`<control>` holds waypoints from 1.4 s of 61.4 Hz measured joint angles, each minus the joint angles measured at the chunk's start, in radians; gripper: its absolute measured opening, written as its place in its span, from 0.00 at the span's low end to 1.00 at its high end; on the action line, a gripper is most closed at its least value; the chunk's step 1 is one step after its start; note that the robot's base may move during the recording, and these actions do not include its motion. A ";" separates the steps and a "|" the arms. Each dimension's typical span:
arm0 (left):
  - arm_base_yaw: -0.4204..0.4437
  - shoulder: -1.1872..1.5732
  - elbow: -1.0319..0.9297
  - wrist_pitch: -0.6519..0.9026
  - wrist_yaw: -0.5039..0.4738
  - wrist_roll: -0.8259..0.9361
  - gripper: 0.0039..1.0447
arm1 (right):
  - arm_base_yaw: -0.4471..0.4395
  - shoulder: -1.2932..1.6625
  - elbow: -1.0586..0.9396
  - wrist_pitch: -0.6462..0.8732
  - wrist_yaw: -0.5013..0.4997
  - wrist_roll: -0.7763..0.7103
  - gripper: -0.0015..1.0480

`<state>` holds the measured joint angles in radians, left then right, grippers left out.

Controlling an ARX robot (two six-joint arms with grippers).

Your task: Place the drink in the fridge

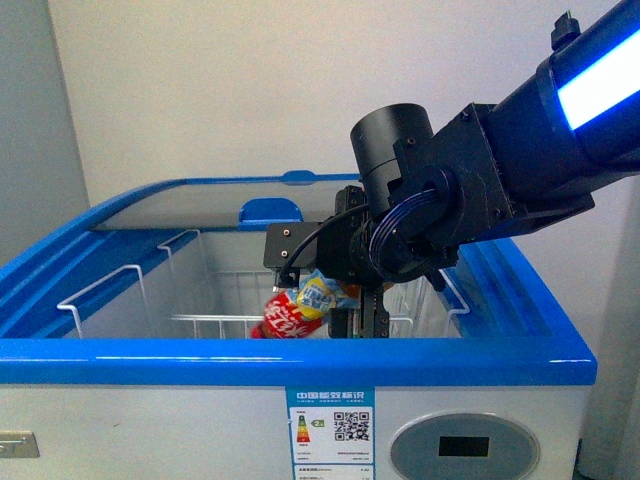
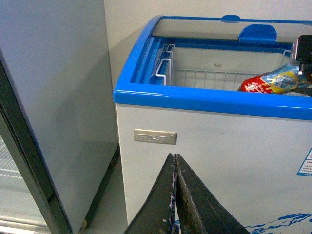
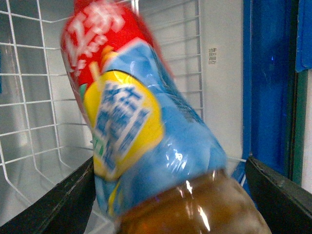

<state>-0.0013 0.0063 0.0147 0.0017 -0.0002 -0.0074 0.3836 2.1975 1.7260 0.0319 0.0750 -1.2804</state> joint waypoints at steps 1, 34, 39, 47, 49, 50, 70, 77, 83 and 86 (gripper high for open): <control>0.000 0.000 0.000 0.000 0.000 0.000 0.02 | 0.000 0.000 0.000 -0.001 -0.003 0.000 0.88; 0.000 0.000 0.000 0.000 0.000 0.000 0.02 | -0.084 -0.344 -0.032 -0.208 -0.197 0.469 0.93; 0.000 0.000 0.000 0.000 0.000 0.000 0.02 | -0.127 -0.434 -0.086 -0.190 -0.187 0.623 0.93; 0.000 0.000 0.000 0.000 0.000 0.000 0.02 | -0.259 -0.645 -0.257 -0.198 -0.047 0.952 0.93; 0.000 0.000 0.000 0.000 0.000 0.000 0.02 | -0.294 -0.704 -0.313 -0.220 -0.030 1.021 0.93; 0.000 0.000 0.000 0.000 0.000 0.000 0.02 | -0.314 -0.738 -0.346 -0.232 -0.030 1.047 0.93; 0.000 0.000 0.000 0.000 0.000 0.000 0.02 | -0.624 -1.705 -1.048 -0.568 -0.189 1.236 0.89; 0.000 0.000 0.000 0.000 -0.001 0.000 0.02 | -0.430 -1.919 -1.271 -0.195 -0.105 1.257 0.68; 0.000 0.000 0.000 0.000 0.000 0.000 0.02 | -0.396 -1.955 -1.366 -0.138 -0.086 1.262 0.55; 0.000 0.000 0.000 0.000 0.000 0.000 0.02 | -0.391 -1.965 -1.404 -0.129 -0.084 1.264 0.49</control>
<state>-0.0013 0.0059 0.0147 0.0013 -0.0002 -0.0074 -0.0078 0.2321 0.3222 -0.0967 -0.0086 -0.0162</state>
